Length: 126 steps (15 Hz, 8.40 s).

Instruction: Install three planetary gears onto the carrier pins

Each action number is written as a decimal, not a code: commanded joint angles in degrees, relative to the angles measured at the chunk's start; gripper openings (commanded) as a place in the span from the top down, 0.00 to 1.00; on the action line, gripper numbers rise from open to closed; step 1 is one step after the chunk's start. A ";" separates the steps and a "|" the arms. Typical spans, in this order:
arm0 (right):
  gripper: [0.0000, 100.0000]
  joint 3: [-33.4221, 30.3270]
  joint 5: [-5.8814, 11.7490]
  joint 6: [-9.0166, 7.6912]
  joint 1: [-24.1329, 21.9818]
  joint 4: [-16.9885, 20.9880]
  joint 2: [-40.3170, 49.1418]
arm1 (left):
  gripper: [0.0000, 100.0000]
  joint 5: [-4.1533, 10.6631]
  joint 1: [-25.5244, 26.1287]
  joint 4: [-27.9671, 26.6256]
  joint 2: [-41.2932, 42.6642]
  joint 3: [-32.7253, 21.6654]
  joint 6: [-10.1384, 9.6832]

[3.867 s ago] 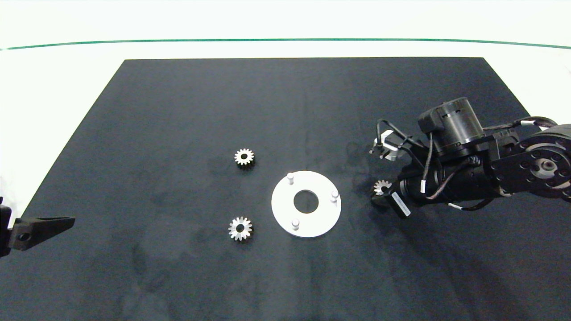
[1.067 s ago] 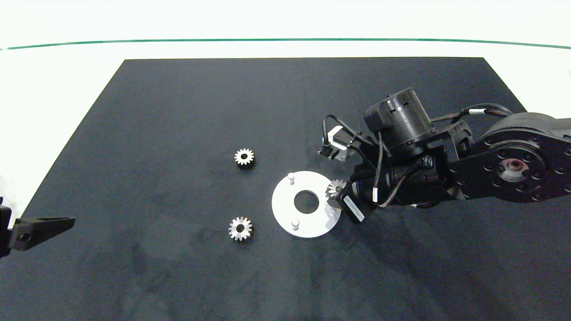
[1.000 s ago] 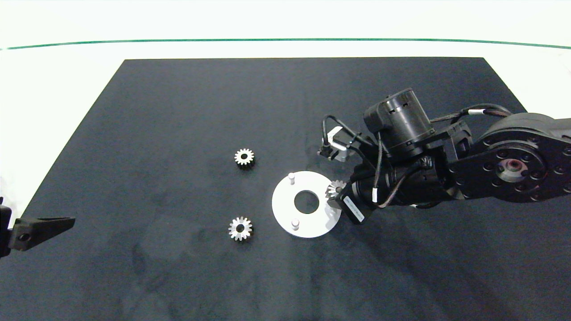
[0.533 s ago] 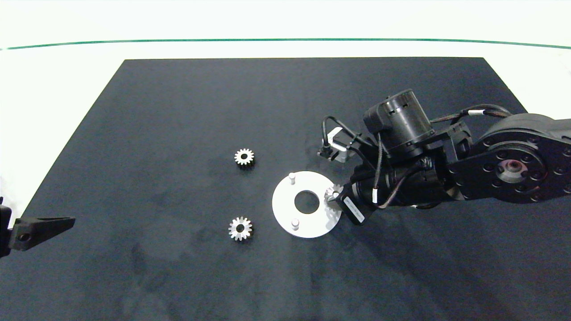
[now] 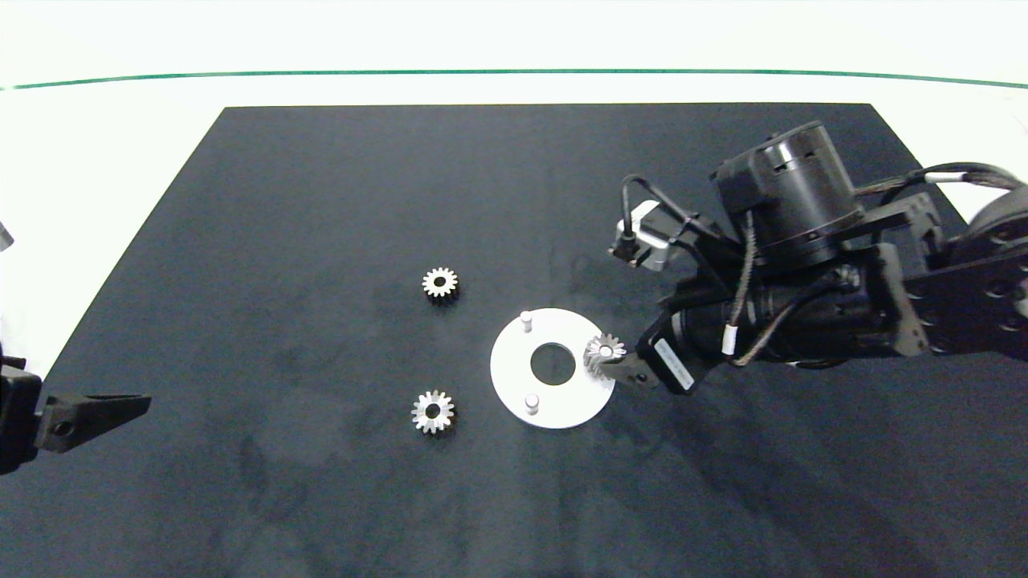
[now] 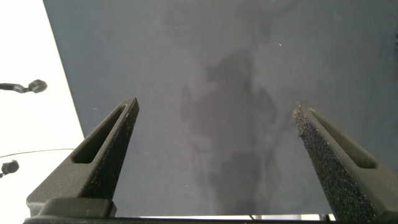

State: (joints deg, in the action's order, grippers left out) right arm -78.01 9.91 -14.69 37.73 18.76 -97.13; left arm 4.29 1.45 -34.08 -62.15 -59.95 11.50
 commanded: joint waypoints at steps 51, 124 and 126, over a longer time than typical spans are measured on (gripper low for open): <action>0.00 28.17 3.89 3.26 -14.97 0.31 44.75 | 0.14 5.29 36.78 28.20 -33.48 2.82 6.35; 0.00 29.32 3.89 3.26 -15.05 0.31 44.58 | 0.00 6.43 47.59 25.30 -40.33 -11.41 6.52; 0.00 29.32 3.89 3.26 -15.05 0.31 44.58 | 0.00 6.43 47.59 25.30 -40.24 -11.41 6.52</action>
State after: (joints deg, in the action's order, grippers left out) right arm -48.68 13.69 -11.35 22.67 18.98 -52.57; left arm 10.65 49.05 -8.75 -102.45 -71.36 17.91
